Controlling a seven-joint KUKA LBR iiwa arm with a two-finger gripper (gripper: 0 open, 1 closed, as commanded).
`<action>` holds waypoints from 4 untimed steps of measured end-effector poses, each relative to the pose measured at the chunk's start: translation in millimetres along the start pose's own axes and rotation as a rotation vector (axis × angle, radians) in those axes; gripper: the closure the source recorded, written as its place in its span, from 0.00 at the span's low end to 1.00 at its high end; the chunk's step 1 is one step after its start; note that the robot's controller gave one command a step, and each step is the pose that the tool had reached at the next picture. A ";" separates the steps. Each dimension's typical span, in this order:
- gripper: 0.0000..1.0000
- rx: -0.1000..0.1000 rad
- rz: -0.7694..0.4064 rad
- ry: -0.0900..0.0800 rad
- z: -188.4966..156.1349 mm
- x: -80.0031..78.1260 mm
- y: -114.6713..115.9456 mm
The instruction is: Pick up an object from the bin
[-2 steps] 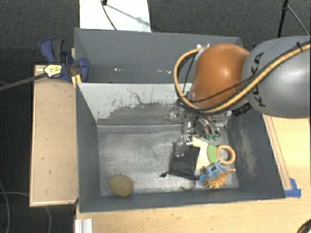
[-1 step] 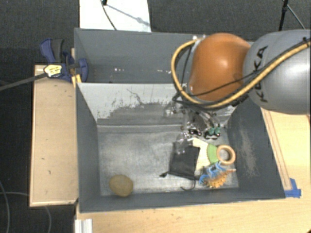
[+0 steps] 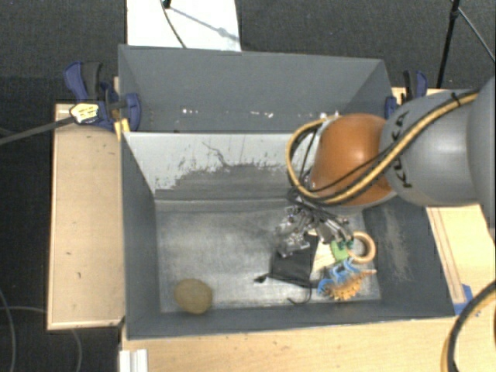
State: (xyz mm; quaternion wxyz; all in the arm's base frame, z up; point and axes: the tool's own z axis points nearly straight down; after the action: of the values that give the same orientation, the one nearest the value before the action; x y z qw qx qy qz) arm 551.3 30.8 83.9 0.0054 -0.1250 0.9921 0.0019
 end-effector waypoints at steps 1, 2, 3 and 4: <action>0.00 0.002 0.003 -0.002 2.0 0.4 -1.2; 0.00 0.002 0.005 -0.001 2.1 0.5 -1.3; 0.00 -0.004 -0.067 0.000 4.2 10.5 -24.5; 0.00 0.002 -0.076 -0.005 8.6 29.7 -49.5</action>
Offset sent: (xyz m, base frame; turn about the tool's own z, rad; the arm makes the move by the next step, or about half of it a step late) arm 0.0000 0.0000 0.0000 0.0000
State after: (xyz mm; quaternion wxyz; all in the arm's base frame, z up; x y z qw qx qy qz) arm 534.9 -24.4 74.8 0.0081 -0.1626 0.9867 0.0010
